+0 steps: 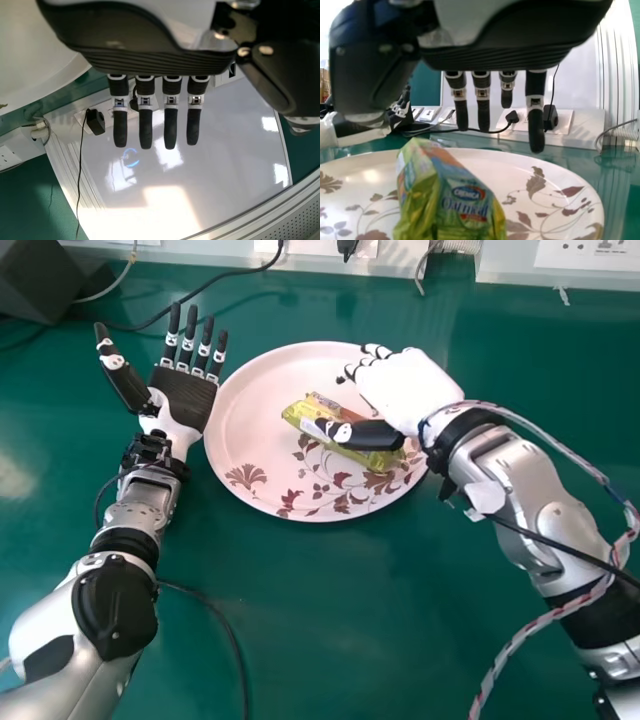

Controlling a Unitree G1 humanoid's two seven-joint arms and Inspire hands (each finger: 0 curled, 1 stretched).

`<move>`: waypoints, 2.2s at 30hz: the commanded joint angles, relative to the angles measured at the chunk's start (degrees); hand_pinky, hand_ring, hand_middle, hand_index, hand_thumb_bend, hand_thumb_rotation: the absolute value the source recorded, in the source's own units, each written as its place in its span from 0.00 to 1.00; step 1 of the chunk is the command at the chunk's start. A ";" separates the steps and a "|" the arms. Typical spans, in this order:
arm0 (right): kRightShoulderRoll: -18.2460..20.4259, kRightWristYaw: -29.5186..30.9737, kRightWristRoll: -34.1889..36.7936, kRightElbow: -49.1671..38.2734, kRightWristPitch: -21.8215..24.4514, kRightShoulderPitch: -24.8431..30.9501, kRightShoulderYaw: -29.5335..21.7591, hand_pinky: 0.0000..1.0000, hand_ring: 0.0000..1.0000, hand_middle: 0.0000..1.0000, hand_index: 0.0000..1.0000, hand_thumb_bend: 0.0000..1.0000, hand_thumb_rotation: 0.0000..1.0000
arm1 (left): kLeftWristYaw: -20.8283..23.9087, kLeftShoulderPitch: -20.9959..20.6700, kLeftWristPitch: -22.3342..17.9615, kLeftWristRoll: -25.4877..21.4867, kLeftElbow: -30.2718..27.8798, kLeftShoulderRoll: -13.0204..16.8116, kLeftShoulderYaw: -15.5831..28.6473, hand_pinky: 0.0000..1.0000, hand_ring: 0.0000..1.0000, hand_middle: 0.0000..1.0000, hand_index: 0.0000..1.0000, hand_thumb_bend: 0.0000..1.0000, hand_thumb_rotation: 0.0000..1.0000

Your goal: Pick up biscuit and place it in the plate

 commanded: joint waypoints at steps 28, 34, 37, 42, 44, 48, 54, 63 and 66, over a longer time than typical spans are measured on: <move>-1.23 -0.94 3.78 -8.36 1.47 3.95 -7.60 0.52 0.73 0.94 1.00 0.77 0.46 | -1.91 0.76 -0.06 0.20 0.19 -0.46 -0.79 0.61 0.72 0.75 0.78 0.95 0.28; -0.91 -1.69 3.88 -9.35 1.72 4.68 -8.58 0.53 0.73 0.95 1.00 0.78 0.43 | -1.76 0.74 0.81 -0.16 0.32 -0.16 -0.41 0.60 0.71 0.75 0.77 0.95 0.27; -0.86 -1.77 3.51 -10.27 2.00 5.20 -8.87 0.53 0.73 0.94 1.00 0.78 0.43 | -2.22 0.85 0.60 -0.15 0.21 0.03 -0.46 0.59 0.71 0.75 0.78 0.95 0.28; -0.68 -2.01 3.84 -12.07 2.64 6.61 -9.79 0.54 0.74 0.95 1.00 0.75 0.44 | -3.29 0.97 1.01 -0.57 -0.11 0.20 -0.35 0.60 0.71 0.75 0.78 0.96 0.28; -0.52 -2.66 4.12 -12.67 2.72 7.55 -10.43 0.54 0.74 0.95 1.00 0.77 0.44 | -3.38 1.04 1.19 -0.55 -0.13 0.36 -0.43 0.60 0.71 0.75 0.78 0.96 0.29; -0.02 -3.46 4.07 -13.39 3.20 8.56 -11.14 0.54 0.74 0.95 1.00 0.81 0.36 | -4.04 0.94 1.60 -0.71 -0.01 0.61 -0.28 0.60 0.71 0.75 0.79 0.96 0.30; -0.13 -5.25 4.18 -13.71 3.14 9.54 -12.16 0.53 0.73 0.94 0.99 0.78 0.38 | -4.48 -0.65 1.16 -0.99 -0.32 0.47 -0.34 0.60 0.70 0.75 0.78 0.95 0.30; -0.58 -7.38 5.83 -14.50 2.63 11.34 -13.98 0.51 0.70 0.92 0.96 0.77 0.36 | -4.46 -5.09 -0.35 -0.66 -0.63 0.03 -0.87 0.60 0.69 0.74 0.78 0.94 0.32; -0.62 -7.54 6.10 -15.49 2.81 12.22 -14.73 0.50 0.71 0.93 0.97 0.75 0.37 | -5.04 -6.23 -1.03 -0.81 -0.60 -0.24 -0.74 0.61 0.70 0.74 0.79 0.93 0.31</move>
